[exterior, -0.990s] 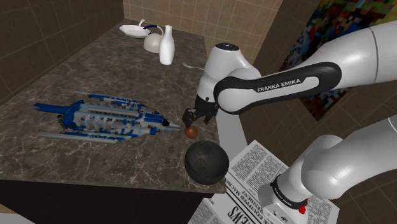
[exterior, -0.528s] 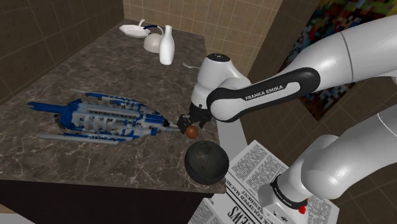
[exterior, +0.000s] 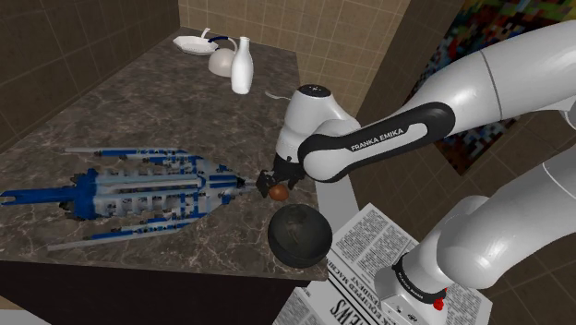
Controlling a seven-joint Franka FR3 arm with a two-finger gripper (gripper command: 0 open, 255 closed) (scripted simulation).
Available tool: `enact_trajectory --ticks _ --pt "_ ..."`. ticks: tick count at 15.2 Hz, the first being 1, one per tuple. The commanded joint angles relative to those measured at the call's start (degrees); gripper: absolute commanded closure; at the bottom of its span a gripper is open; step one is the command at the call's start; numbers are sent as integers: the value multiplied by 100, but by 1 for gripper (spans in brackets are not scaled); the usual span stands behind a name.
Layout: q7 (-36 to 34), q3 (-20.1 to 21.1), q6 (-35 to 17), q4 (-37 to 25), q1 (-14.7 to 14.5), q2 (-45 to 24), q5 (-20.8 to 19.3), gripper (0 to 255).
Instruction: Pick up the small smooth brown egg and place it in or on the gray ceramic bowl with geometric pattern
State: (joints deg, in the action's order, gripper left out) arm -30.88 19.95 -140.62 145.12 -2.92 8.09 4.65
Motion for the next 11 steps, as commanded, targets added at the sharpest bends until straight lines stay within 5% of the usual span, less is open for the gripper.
enact_trajectory --ticks 1,2,11 --pt "0 0 -2 0 0 -1 0 0" --pt "0 0 -2 0 0 -1 0 255" --pt "0 0 -2 0 0 -1 0 255"
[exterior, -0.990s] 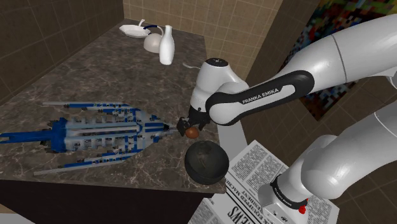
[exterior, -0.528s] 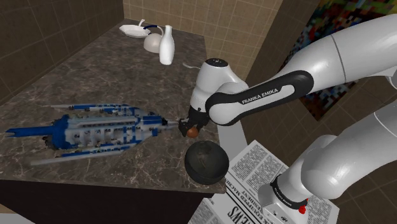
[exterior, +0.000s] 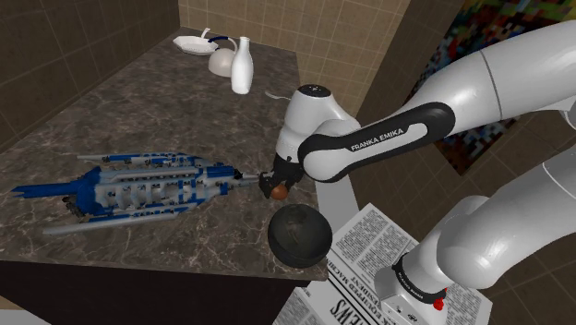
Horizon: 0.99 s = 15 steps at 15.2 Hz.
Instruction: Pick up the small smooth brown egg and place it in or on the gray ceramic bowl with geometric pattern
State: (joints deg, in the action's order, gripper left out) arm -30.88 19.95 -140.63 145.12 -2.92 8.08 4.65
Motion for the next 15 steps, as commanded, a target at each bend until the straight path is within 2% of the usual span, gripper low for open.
enact_trajectory --ticks 1,15 --pt "18 -8 88 -27 -5 65 24 255" --pt "168 -133 1301 -539 -50 785 204 255"
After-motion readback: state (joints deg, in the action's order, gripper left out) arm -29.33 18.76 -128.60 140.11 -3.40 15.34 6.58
